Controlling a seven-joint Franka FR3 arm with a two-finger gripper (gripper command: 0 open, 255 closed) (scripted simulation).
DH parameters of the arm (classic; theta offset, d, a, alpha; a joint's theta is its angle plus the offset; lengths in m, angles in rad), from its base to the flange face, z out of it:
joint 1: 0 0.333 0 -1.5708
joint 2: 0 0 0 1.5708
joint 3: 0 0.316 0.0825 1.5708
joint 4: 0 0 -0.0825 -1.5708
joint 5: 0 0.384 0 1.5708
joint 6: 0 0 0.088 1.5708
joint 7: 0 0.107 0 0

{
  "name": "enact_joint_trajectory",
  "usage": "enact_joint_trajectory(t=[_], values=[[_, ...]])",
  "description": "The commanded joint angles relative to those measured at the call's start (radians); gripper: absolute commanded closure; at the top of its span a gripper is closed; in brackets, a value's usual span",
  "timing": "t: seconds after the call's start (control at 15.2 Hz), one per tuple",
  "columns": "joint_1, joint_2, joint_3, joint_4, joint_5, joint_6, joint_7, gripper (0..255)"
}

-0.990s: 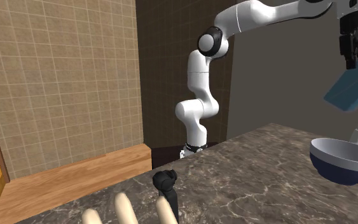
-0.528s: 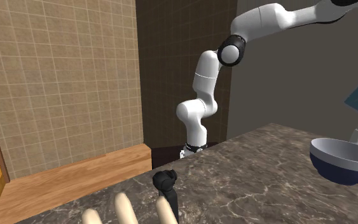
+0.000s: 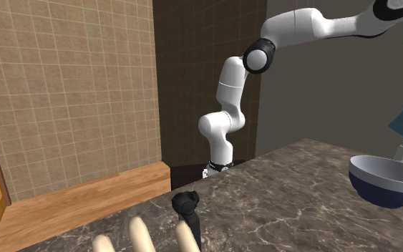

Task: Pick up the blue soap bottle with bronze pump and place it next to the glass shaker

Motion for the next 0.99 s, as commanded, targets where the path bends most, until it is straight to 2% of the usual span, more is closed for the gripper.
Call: enact_joint_trajectory(t=[0.0,0.92], values=[[-0.014,-0.022,0.000,-0.057,0.013,0.040,0.002,255],[-0.056,-0.077,-0.007,-0.315,0.043,0.252,0.016,255]])
